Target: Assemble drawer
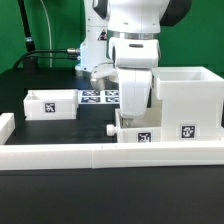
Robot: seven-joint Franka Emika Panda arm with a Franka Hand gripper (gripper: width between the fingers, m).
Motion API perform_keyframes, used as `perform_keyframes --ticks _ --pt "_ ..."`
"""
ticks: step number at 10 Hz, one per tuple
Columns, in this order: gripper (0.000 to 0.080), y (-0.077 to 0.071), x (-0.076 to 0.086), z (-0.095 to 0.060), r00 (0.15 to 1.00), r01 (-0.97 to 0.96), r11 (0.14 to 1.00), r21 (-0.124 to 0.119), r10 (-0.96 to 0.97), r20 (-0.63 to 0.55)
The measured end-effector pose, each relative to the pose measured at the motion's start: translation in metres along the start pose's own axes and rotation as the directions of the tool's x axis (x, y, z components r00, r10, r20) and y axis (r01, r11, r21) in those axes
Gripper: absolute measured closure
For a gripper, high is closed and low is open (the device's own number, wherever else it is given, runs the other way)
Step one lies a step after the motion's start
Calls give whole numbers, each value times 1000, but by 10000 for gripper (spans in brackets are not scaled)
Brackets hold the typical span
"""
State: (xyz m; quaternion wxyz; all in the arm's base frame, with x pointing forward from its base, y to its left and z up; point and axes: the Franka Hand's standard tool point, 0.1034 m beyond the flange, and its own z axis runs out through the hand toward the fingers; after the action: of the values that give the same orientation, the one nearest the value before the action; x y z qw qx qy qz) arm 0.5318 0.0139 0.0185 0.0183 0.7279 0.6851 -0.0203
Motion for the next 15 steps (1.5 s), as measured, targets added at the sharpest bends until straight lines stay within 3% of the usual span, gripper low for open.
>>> perform_keyframes --ticks 1,2,3,4,6,8,11,12,15 --pt "337 1 3 -6 1000 -11 1000 -1 11 0" --pt "337 1 4 -13 1000 -18 1000 6 18 3" --pt "195 2 3 -22 1000 -22 1000 12 22 6" --pt "164 4 1 -31 1000 -25 1000 13 25 8" --pt "152 7 -20 -48 1000 -9 1000 14 9 17" --pt "150 7 -53 -44 1000 6 1000 21 -7 24" --pt "150 6 -60 -41 1000 21 999 26 -21 19" --pt "150 5 -68 -30 998 62 997 41 -62 -2" --pt "150 6 -82 -18 992 53 998 43 -48 -113"
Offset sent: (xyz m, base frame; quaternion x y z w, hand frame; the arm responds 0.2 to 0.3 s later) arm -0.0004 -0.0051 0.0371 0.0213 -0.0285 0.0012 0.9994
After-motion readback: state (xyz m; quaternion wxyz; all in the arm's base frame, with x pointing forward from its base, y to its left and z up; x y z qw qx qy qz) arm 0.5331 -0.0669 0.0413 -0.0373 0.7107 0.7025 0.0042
